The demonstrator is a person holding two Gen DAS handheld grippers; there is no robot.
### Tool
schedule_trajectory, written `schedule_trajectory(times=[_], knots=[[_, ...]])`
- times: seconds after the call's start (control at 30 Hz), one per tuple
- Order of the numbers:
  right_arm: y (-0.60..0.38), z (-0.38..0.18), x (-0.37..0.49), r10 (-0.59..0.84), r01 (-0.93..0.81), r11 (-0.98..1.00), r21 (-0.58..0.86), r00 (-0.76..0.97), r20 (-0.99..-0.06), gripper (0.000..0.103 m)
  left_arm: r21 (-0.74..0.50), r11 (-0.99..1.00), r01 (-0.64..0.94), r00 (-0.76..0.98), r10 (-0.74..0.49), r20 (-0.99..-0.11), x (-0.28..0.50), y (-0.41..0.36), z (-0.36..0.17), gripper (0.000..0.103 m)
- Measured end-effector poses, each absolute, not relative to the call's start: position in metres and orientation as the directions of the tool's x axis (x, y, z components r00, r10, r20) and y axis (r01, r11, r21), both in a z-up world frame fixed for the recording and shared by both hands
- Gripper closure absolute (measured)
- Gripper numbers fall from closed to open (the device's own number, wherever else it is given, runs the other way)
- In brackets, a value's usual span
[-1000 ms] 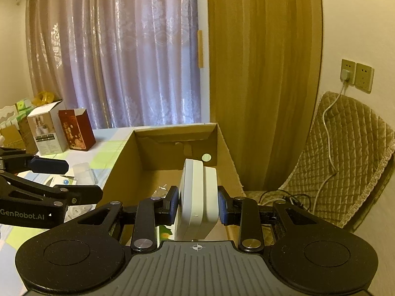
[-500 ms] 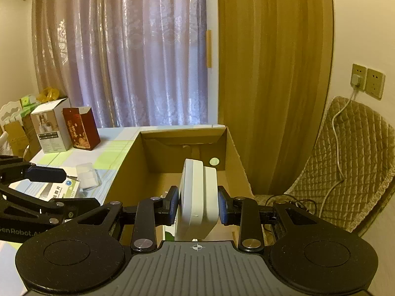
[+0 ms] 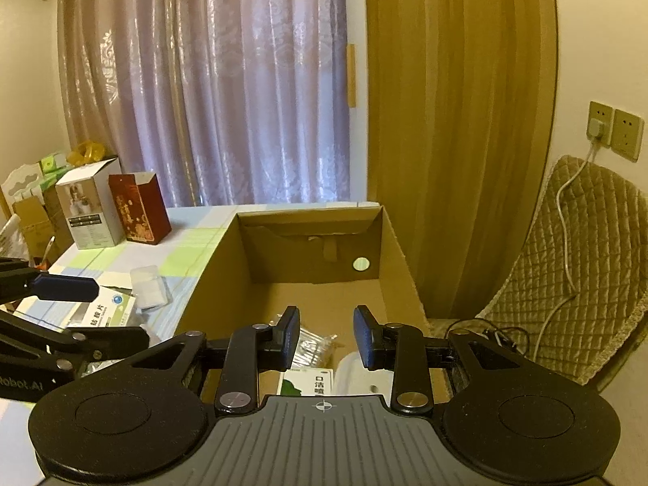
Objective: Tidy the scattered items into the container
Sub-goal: 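Open the right tool to drop the white plug into the box, then withdraw both tools from the box back toward the remaining items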
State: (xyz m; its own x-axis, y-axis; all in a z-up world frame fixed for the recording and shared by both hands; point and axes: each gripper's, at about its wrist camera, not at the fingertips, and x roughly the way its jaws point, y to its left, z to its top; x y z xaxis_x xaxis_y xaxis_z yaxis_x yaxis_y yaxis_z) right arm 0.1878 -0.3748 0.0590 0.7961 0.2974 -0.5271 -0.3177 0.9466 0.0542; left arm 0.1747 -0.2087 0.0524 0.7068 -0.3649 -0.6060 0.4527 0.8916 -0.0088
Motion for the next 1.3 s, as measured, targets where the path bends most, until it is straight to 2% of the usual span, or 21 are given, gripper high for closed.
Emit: schedule_trajectory(times=[0.43, 0.47, 0.5, 0.53, 0.57, 0.87, 1.07, 1.2, 1.3], knots=[[-0.378, 0.06, 0.168, 0.285, -0.301, 0.952, 0.061, 0.794, -0.536, 0.067, -0.016, 0.899, 0.438, 0.705, -0.354, -0.614, 0.165, -0.196, 0.051, 0.029], [-0.377, 0.061, 0.166, 0.285, -0.299, 0.952, 0.062, 0.795, -0.536, 0.062, -0.016, 0.9, 0.435, 0.706, -0.352, -0.614, 0.163, -0.194, 0.051, 0.029], [-0.377, 0.062, 0.163, 0.282, -0.295, 0.953, 0.064, 0.798, -0.532, 0.048, -0.015, 0.902, 0.432, 0.707, -0.349, -0.615, 0.162, -0.192, 0.051, 0.029], [-0.377, 0.064, 0.159, 0.28, -0.285, 0.956, 0.07, 0.81, -0.515, 0.014, -0.014, 0.903, 0.43, 0.707, -0.346, -0.616, 0.16, -0.189, 0.051, 0.029], [-0.377, 0.066, 0.155, 0.28, -0.281, 0.957, 0.076, 0.822, -0.496, 0.008, -0.013, 0.905, 0.426, 0.708, -0.342, -0.618, 0.158, -0.186, 0.051, 0.029], [-0.358, 0.079, 0.13, 0.314, -0.317, 0.945, 0.08, 0.813, -0.491, 0.008, -0.011, 0.931, 0.366, 0.72, -0.29, -0.631, 0.131, -0.146, 0.053, 0.029], [-0.329, 0.086, 0.111, 0.352, -0.36, 0.929, 0.08, 0.802, -0.483, 0.008, 0.01, 0.96, 0.279, 0.737, -0.208, -0.643, 0.107, -0.104, 0.048, 0.015], [-0.305, 0.09, 0.097, 0.39, -0.4, 0.912, 0.087, 0.786, -0.479, 0.008, 0.023, 0.974, 0.224, 0.751, -0.157, -0.642, 0.092, -0.073, 0.045, 0.001], [-0.284, 0.092, 0.089, 0.424, -0.438, 0.894, 0.092, 0.766, -0.482, 0.008, 0.039, 0.982, 0.187, 0.756, -0.118, -0.644, 0.083, -0.05, 0.044, 0.001]])
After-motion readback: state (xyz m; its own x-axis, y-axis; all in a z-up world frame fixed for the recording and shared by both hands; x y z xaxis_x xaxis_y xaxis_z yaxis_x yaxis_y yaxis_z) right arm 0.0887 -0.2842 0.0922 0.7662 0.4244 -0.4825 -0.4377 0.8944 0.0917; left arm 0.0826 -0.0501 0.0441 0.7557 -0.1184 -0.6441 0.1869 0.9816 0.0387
